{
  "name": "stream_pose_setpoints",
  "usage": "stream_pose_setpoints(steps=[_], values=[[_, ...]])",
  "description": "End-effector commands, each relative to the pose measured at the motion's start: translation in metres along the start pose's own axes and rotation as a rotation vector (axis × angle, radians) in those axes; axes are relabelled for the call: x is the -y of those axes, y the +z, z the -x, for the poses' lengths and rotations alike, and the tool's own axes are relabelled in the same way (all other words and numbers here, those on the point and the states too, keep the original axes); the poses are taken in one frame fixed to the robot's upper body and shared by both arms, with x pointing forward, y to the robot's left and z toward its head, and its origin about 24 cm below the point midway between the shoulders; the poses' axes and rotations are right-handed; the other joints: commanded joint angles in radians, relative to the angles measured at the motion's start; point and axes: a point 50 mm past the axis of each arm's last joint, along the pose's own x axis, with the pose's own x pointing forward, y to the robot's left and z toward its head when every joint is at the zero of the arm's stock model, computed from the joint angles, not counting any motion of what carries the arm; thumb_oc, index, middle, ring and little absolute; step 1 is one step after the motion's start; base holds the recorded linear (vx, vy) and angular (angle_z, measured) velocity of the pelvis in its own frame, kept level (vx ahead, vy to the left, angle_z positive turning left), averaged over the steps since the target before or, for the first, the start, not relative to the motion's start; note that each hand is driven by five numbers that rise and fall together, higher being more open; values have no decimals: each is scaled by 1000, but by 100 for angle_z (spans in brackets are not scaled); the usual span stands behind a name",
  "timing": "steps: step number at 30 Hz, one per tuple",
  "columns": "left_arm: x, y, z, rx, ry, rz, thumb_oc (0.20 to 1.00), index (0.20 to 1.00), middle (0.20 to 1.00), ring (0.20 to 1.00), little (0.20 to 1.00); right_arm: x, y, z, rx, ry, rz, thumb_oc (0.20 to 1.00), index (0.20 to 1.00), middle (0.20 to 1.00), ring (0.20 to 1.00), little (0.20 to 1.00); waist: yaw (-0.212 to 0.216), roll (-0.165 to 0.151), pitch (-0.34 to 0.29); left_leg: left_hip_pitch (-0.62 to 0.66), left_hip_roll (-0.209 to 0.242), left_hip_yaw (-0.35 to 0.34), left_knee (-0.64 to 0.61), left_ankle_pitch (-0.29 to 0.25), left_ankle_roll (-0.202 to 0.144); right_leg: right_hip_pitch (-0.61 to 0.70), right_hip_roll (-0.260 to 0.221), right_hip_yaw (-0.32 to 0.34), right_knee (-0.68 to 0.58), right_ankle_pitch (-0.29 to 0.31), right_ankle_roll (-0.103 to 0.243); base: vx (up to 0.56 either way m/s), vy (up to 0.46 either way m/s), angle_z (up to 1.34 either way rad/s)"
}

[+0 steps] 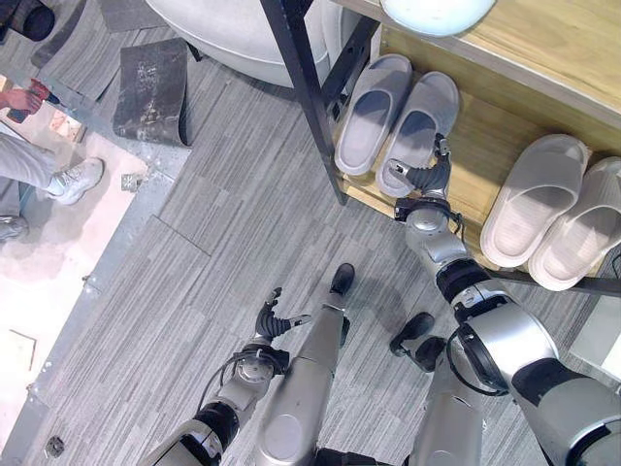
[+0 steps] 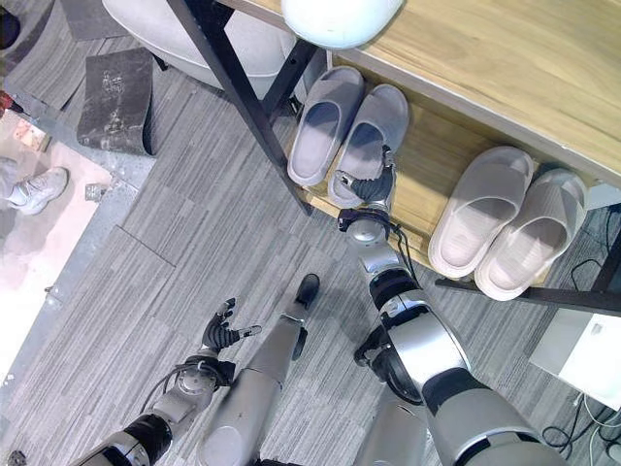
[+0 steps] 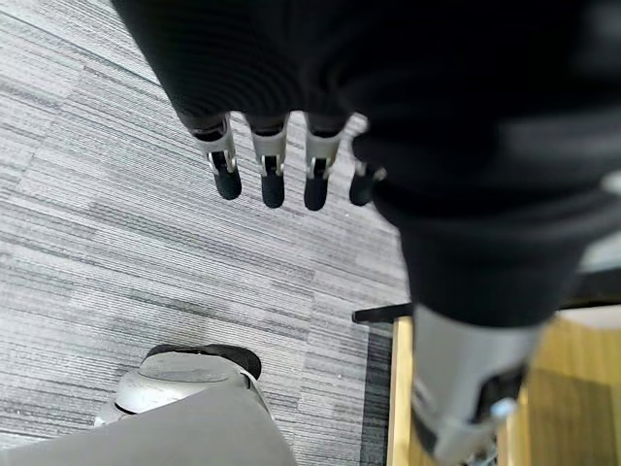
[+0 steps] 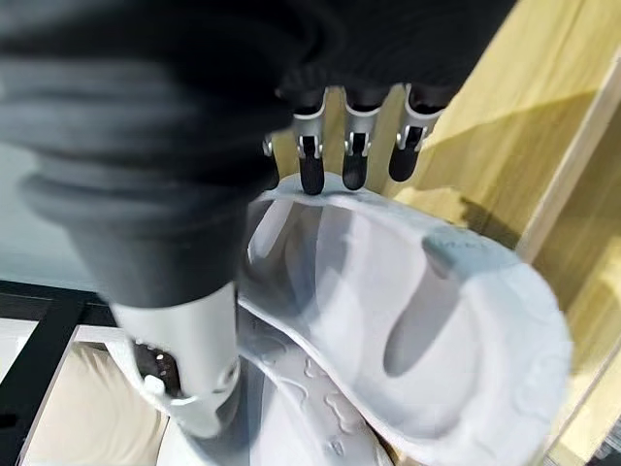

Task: Arrange the slippers neatly on the shoe rack.

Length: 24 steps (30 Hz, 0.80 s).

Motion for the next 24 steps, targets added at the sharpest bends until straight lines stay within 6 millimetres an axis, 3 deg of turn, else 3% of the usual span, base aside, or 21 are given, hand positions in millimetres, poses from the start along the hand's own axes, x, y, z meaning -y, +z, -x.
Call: stream_pose_setpoints(steps=[1,8,13,19,20,21,22,23,24], values=[[16,-12,12,-23,-69,-21,1000,1000,1000,1000,1000,8,54,-20,159,-1,-82,1000,1000,1000,1000,1000,27,35,31,27,-35,23,137,-167,46,84,37,32,-43,-27,78,27,5,4],[12,-15,12,-39,-61,-14,1000,1000,1000,1000,1000,7,50,-19,132,29,-147,1000,1000,1000,1000,1000,27,21,20,69,-23,25,107,-164,43,119,53,34,-74,-17,78,46,2,1],[7,-32,18,-112,-7,-5,1000,1000,1000,1000,1000,2,38,1,242,17,25,1000,1000,1000,1000,1000,-14,-20,-13,162,8,38,-1,-133,34,203,96,28,-198,43,81,47,-13,-11],[4,-44,28,-156,21,23,1000,1000,1000,1000,1000,12,-4,36,254,49,136,1000,1000,1000,1000,1000,-61,-49,-74,284,42,58,-155,-63,30,317,143,6,-365,131,86,44,10,-14],[4,-49,32,-174,23,39,1000,1000,1000,1000,1000,13,-22,53,220,105,133,1000,1000,1000,1000,1000,-76,-58,-103,343,57,73,-218,-44,25,367,166,5,-427,152,93,95,-27,-17],[4,-49,32,-174,23,39,1000,1000,1000,1000,1000,13,-22,53,220,105,133,1000,1000,1000,1000,1000,-76,-58,-103,344,57,73,-218,-44,25,368,166,5,-428,152,93,141,-21,-17],[4,-54,36,-195,17,45,1000,1000,1000,1000,1000,13,-40,71,181,182,140,1000,1000,1000,1000,1000,-88,-65,-129,386,71,86,-259,-33,22,402,178,7,-471,162,95,64,-8,-16],[4,-54,36,-196,16,45,1000,1000,1000,1000,1000,13,-40,71,180,182,141,1000,1000,1000,1000,1000,-87,-65,-129,389,72,86,-261,-33,22,404,179,7,-473,163,95,127,-39,-44],[2,-60,41,-217,11,43,1000,1000,1000,1000,1000,17,-59,91,126,283,119,1000,1000,1000,1000,1000,-98,-71,-158,438,87,104,-312,-17,16,447,196,12,-534,178,101,110,-35,-39]])
